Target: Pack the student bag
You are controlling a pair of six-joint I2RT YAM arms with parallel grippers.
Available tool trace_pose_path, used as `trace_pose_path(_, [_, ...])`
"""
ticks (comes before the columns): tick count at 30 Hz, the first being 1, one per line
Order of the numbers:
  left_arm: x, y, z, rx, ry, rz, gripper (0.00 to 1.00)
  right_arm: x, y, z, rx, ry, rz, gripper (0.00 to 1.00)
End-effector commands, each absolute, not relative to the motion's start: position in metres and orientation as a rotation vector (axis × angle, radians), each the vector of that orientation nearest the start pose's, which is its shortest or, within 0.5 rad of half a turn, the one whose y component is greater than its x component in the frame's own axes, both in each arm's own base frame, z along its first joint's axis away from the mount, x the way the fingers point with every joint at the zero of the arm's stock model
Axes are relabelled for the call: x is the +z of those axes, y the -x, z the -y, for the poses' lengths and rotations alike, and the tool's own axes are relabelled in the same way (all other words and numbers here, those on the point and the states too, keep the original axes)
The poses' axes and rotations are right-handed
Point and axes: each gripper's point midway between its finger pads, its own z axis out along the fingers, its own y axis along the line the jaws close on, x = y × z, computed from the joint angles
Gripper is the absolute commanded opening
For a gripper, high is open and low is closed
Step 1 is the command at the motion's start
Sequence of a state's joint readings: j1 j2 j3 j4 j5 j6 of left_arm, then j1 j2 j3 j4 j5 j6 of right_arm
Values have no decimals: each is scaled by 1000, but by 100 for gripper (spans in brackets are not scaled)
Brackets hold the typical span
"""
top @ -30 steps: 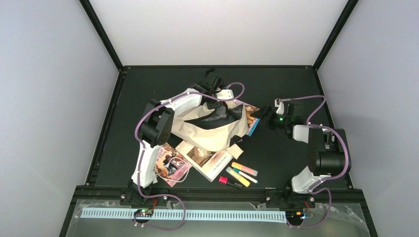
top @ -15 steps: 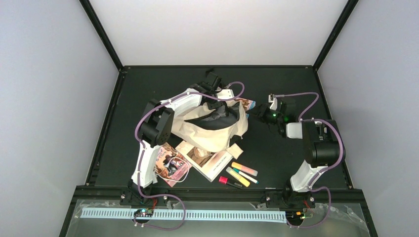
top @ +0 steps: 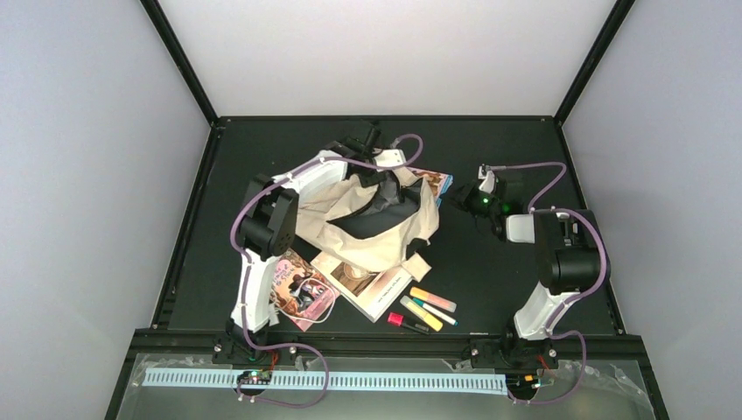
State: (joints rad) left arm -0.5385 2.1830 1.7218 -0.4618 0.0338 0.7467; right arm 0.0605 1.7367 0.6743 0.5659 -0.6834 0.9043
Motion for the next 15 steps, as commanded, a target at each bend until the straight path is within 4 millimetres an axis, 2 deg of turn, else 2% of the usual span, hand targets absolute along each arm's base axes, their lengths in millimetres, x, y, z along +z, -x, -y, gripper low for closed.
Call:
trace_pose_path(1, [155,-528,258,83,-1331,-1932,1,113,-411,-137,1232,-322,-2161,1])
trace_pose_path(4, [164,-551,234,163,-1265,-1940,2,108,-393,-131,1171,-279,-2254,1])
trace_pose_path(7, [152,-563,223,224,-1249,-1958,2,102,-372,-126,1128,-263,-2324,1])
trace_pose_path(10, [140,-573,219,263,-1240,-1969,1,105,-353,-113,1099,-289,-2342,1])
trace_pose_path(13, [125,-573,229,291,-1300,-1941,2,111,-342,-95,1068,-332,-2314,1])
trace_pose_path(15, [118,-567,248,275,-1348,-1915,1,114,-339,-95,1065,-302,-2312,1])
